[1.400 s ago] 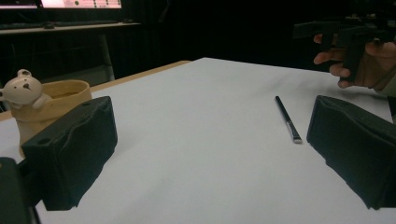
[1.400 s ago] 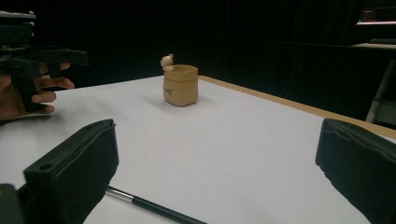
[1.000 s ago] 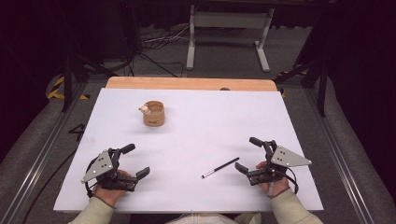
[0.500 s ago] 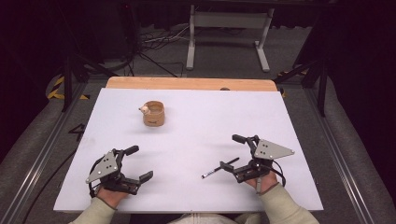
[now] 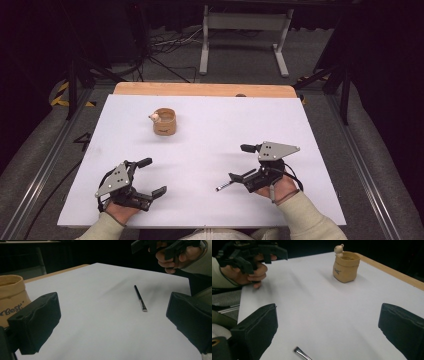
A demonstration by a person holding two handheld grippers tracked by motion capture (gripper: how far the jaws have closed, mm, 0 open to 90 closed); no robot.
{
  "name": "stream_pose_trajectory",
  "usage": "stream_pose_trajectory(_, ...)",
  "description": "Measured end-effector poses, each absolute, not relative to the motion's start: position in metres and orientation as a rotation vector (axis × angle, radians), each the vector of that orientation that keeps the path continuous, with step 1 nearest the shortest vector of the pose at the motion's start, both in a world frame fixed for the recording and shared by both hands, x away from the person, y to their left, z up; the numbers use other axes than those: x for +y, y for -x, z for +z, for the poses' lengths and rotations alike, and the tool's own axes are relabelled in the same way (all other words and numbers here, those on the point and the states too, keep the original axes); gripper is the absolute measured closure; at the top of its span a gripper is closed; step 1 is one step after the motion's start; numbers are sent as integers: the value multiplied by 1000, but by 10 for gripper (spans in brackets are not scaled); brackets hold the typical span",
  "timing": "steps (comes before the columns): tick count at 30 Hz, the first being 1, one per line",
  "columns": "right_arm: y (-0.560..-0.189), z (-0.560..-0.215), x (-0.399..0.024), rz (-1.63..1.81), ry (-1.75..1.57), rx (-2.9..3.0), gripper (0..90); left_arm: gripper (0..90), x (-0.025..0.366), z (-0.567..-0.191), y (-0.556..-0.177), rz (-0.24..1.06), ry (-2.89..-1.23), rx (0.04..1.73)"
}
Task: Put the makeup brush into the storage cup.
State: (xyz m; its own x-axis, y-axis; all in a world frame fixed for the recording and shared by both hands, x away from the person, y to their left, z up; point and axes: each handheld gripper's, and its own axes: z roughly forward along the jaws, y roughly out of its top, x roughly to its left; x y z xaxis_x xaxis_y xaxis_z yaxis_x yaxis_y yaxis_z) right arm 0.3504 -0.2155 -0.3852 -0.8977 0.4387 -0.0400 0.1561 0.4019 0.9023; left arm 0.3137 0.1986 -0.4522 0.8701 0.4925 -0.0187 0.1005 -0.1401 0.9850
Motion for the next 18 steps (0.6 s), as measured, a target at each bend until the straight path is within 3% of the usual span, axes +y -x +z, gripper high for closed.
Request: stream_pose_trajectory(18,-369,-368,-207,1031,-504,2650,50,4,196,-452,-314,346,-1698,461)
